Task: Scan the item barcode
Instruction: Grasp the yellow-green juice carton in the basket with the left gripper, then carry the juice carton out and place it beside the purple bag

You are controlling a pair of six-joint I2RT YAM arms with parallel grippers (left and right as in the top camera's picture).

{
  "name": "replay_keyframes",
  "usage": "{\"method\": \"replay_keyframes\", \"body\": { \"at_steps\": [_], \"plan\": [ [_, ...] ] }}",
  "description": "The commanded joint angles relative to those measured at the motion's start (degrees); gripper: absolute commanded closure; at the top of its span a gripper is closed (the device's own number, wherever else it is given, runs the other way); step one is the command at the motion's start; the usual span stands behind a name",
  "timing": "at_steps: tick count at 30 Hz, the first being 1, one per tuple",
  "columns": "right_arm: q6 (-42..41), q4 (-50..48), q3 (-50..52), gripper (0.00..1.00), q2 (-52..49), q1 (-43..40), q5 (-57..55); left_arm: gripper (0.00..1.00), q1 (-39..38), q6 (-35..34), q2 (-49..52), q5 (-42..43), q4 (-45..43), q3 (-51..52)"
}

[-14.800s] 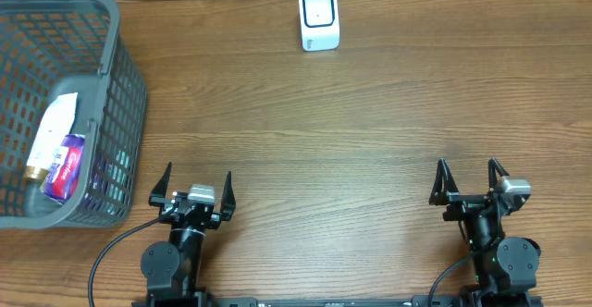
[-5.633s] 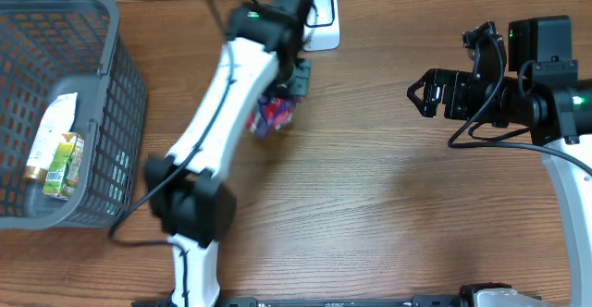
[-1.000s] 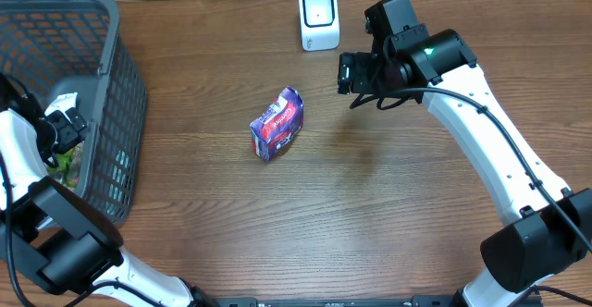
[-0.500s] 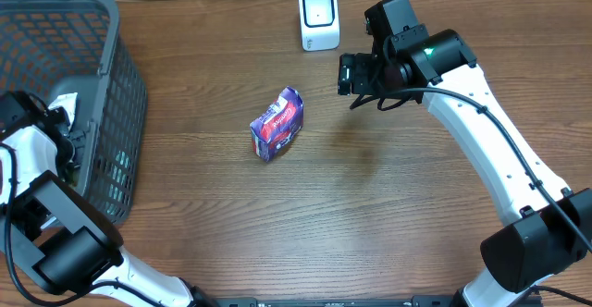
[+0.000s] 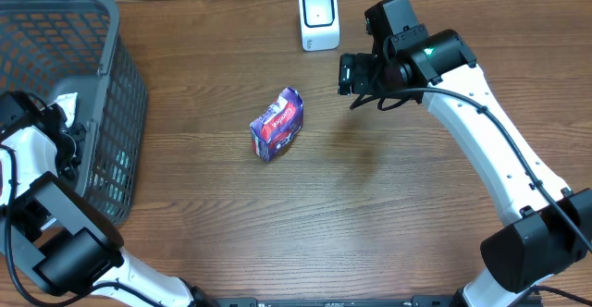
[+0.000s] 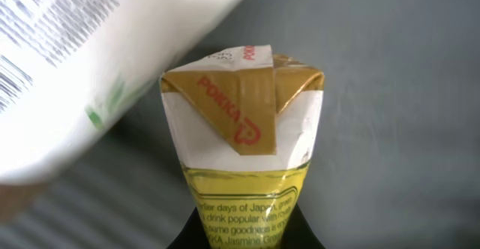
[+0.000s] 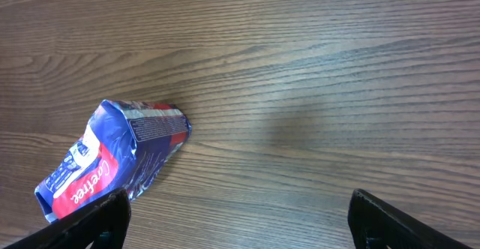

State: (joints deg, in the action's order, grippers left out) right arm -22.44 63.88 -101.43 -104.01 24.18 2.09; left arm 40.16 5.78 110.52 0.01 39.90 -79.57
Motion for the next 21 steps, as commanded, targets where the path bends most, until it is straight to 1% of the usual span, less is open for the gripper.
{"method": "replay_keyframes", "body": {
  "at_steps": [1, 2, 4, 5, 6, 12, 14, 16, 18, 21],
  "plan": [
    [0.4, -0.4, -0.9, 0.07, 0.4, 0.1, -0.6, 0.96, -0.1, -5.2, -0.2, 2.4, 7.6, -8.6],
    [0.4, -0.3, -0.9, 0.07, 0.4, 0.1, -0.6, 0.96, -0.1, -6.3, -0.2, 2.8, 9.3, -11.1],
    [0.4, -0.2, -0.9, 0.07, 0.4, 0.1, -0.6, 0.96, -0.5, -9.2, -0.3, 6.2, 15.4, -20.2],
    [0.4, -0.2, -0.9, 0.07, 0.4, 0.1, -0.5, 0.96, -0.8, -9.5, -0.4, 8.6, 17.9, -24.0],
    [0.2, -0.4, -0.9, 0.07, 0.4, 0.1, -0.6, 0.96, -1.7, -9.4, -0.4, 9.9, 22.3, -30.3],
    [0.2, -0.6, -0.9, 0.07, 0.4, 0.1, -0.5, 0.96, -8.1, -7.0, -0.5, 8.9, 37.0, -54.7],
    [0.2, -0.8, -0.9, 0.14, 0.5, 0.1, -0.5, 0.96, -10.8, -7.0, -0.6, 8.9, 40.9, -61.2],
    [0.2, -1.5, -1.1, 0.17, 0.7, 0.0, -0.5, 0.96, -15.1, -7.0, -1.0, 9.0, 46.1, -68.0],
    [0.2, -1.9, -1.7, 0.17, 1.3, 0.0, -0.5, 0.96, -18.8, -6.5, -1.3, 8.8, 48.8, -71.3],
    [0.2, -1.8, -4.0, 0.16, 3.4, -0.8, -0.5, 0.96, -27.8, -5.8, -2.1, 8.4, 51.2, -73.7]
  ]
}}
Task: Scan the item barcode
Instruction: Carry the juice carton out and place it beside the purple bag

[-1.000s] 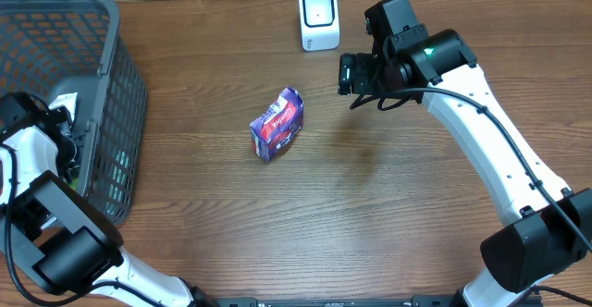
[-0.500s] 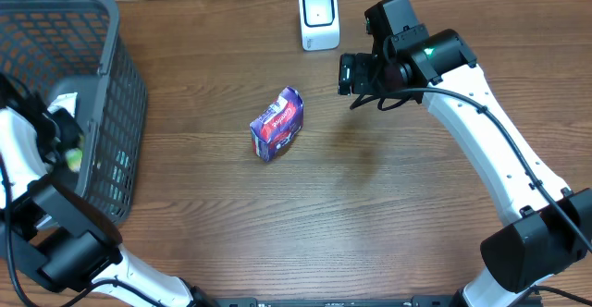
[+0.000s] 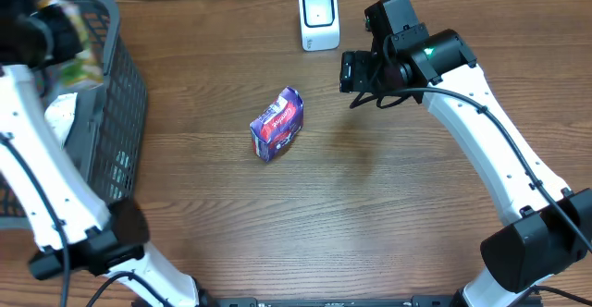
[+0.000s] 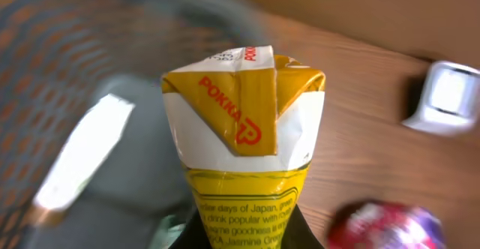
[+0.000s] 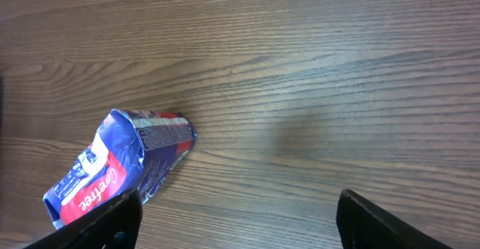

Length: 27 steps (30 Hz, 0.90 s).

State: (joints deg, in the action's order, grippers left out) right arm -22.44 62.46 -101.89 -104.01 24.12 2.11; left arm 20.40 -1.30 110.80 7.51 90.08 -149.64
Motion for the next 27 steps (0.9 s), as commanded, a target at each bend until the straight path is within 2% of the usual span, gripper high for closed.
{"method": "replay_keyframes", "body": {
  "at_steps": [1, 9, 16, 21, 27],
  "plan": [
    [0.2, 0.2, -4.8, 0.15, 4.9, -1.5, -0.6, 0.96, -11.3, 1.3, -2.4, 0.9, 1.6, -3.6],
    [-1.8, 4.4, -7.8, 0.11, 17.2, -13.0, -0.5, 0.96, -30.4, -3.5, -0.4, 1.1, 3.2, 4.2],
    [-1.7, 11.6, -7.6, 0.10, 19.6, -25.8, -0.8, 0.96, -44.8, -7.0, 6.4, 1.4, -4.9, 21.0],
    [-1.5, 13.5, -6.4, 0.09, 18.9, -27.7, -0.8, 0.96, -51.3, -7.8, 14.2, 0.9, -11.7, 28.8],
    [-1.5, 13.6, -5.2, 0.09, 18.6, -27.7, -0.8, 0.96, -53.7, -8.2, 24.0, 0.9, -14.1, 29.9]
  ]
}}
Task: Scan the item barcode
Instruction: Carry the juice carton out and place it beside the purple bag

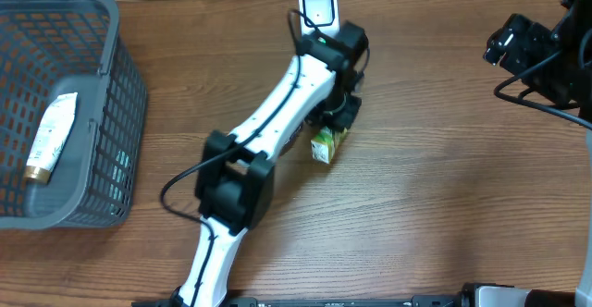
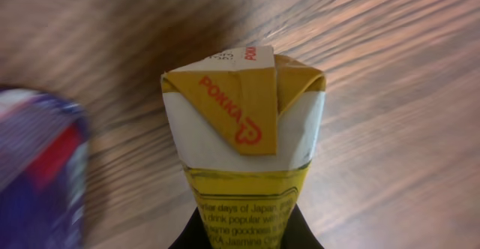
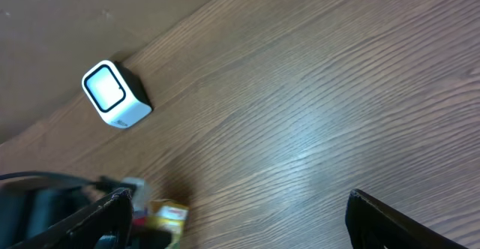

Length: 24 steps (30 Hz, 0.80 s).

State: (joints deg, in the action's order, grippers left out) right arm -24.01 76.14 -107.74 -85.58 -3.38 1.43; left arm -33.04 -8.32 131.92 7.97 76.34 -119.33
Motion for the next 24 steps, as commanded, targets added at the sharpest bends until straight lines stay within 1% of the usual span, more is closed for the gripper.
{"method": "replay_keyframes", "body": {
  "at_steps": [1, 2, 3, 4, 5, 6, 7, 10, 13, 15, 16, 17, 18, 19, 21, 24],
  "plan": [
    [0.1, -0.1, 0.6, 0.09, 0.1, -0.2, -0.1, 0.96, -0.3, -1.2, 3.7, 0.4, -0.3, -0.4],
    [0.1, -0.1, 0.6, 0.09, 0.0, -0.2, -0.1, 0.96, -0.3, -1.2, 4.1, 0.4, -0.3, -0.4],
    [0.1, -0.1, 0.6, 0.09, -0.1, -0.2, -0.1, 0.90, -0.3, -1.2, 4.5, 0.4, -0.5, -0.4],
    [0.1, 0.0, 0.6, 0.09, -0.1, -0.2, -0.1, 0.79, -0.3, -1.2, 4.5, 0.4, -0.5, -0.4],
    [0.1, 0.0, 0.6, 0.09, -0.1, -0.2, -0.1, 0.53, -0.3, -1.1, 4.4, 0.4, -0.6, -0.5],
    [0.1, 0.0, 0.6, 0.09, -0.2, -0.2, -0.1, 0.42, -0.3, -1.1, 4.2, 0.4, -0.5, -0.9],
    [0.1, 0.0, 0.6, 0.08, -0.2, -0.2, -0.1, 0.36, -0.3, -1.1, 4.1, 0.5, -0.2, -1.3],
    [0.1, 0.0, 0.6, 0.08, -0.2, -0.2, -0.1, 0.30, -0.1, -0.7, 4.0, -1.1, 3.7, -6.3],
    [0.3, 0.1, 0.6, 0.07, -0.2, -0.2, -0.1, 0.27, 1.7, -0.5, 3.4, -4.8, 12.2, -20.6],
    [0.3, 0.1, 0.6, 0.07, -0.2, -0.2, -0.1, 0.25, 3.4, -0.4, 2.0, -5.7, 16.0, -29.0],
    [0.3, 0.2, 0.6, 0.06, -0.2, -0.2, -0.1, 0.22, 5.6, -0.4, 0.4, -6.3, 18.6, -35.7],
    [0.3, 0.4, 0.6, 0.05, -0.2, -0.2, -0.1, 0.14, 8.4, -0.5, -1.7, -8.2, 20.5, -41.0],
    [0.3, 0.5, 0.6, 0.05, -0.2, -0.2, -0.1, 0.07, 10.3, -0.3, -3.2, -8.5, 20.5, -42.5],
    [0.3, 0.5, 0.6, 0.05, -0.2, -0.2, -0.1, 0.04, 12.5, -0.3, -5.2, -8.5, 20.5, -42.8],
    [0.3, 0.6, 0.6, 0.05, -0.2, -0.2, -0.1, 0.00, 17.9, -0.3, -9.1, -8.3, 20.5, -42.8],
    [0.3, 0.8, 0.6, 0.04, -0.2, -0.2, -0.1, 0.00, 25.0, -0.3, -13.6, -6.8, 20.5, -42.4]
  ]
}}
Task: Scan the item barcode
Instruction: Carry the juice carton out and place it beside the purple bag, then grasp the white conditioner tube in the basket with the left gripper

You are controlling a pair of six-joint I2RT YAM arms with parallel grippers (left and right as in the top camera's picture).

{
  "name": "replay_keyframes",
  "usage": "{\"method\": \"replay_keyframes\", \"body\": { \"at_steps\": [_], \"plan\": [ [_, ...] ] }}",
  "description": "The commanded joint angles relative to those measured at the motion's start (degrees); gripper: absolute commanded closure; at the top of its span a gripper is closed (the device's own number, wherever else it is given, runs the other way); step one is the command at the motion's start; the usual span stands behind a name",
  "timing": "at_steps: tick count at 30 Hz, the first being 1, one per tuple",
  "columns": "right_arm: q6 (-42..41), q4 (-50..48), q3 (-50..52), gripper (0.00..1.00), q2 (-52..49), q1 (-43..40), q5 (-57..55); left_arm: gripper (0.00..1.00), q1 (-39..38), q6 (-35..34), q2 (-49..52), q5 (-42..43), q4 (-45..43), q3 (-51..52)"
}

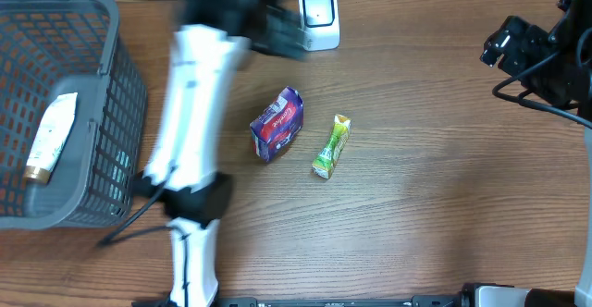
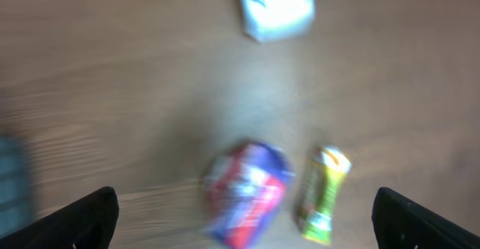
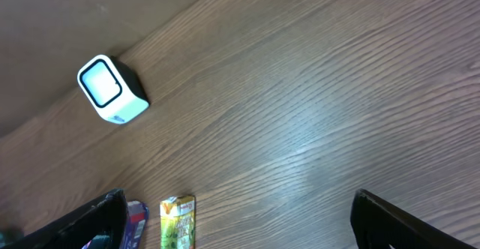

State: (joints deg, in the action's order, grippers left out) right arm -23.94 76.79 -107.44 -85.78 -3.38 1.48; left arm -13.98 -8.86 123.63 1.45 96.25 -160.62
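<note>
A yellow-green drink carton (image 1: 330, 146) lies flat on the table just right of a blue-purple packet (image 1: 277, 124). The white scanner (image 1: 319, 18) stands at the back edge. My left gripper (image 2: 244, 226) is open and empty, high above both items; its view is blurred and shows the carton (image 2: 322, 195), the packet (image 2: 246, 193) and the scanner (image 2: 275, 9). My right gripper (image 3: 240, 234) is open and empty at the far right, seeing the carton (image 3: 178, 220) and the scanner (image 3: 112, 90) from afar.
A grey mesh basket (image 1: 111, 76) stands at the left edge with a white tube (image 1: 51, 136) inside. The left arm (image 1: 199, 94) stretches, blurred, from the front edge up toward the scanner.
My left gripper was shut on the carton low beside the packet. Now the carton lies on the table, and the gripper is open and raised, nearer the scanner. The right arm barely moved.
My left gripper held the carton inside the basket, then above the basket, then low at mid-table beside the packet. Now the carton is let go there. My right gripper, open, was over the packet at first and by 0.8 s ago had moved to the far right.
</note>
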Motion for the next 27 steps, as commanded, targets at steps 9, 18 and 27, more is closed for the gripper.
{"method": "replay_keyframes", "body": {
  "at_steps": [9, 18, 27],
  "plan": [
    [0.2, 0.7, 0.3, 0.04, 0.0, -0.2, -0.2, 0.00, 29.4, 2.4, -18.1, -6.3, 0.6, 9.0],
    [0.2, 0.7, 0.3, 0.04, 0.0, -0.2, -0.1, 0.00, 50.5, 3.0, -14.9, 0.0, -4.9, 24.0],
    [0.2, 1.6, 0.3, 0.04, 0.0, -0.1, -0.1, 0.00, 50.5, 6.7, -14.6, -8.4, -24.5, 41.8]
  ]
}}
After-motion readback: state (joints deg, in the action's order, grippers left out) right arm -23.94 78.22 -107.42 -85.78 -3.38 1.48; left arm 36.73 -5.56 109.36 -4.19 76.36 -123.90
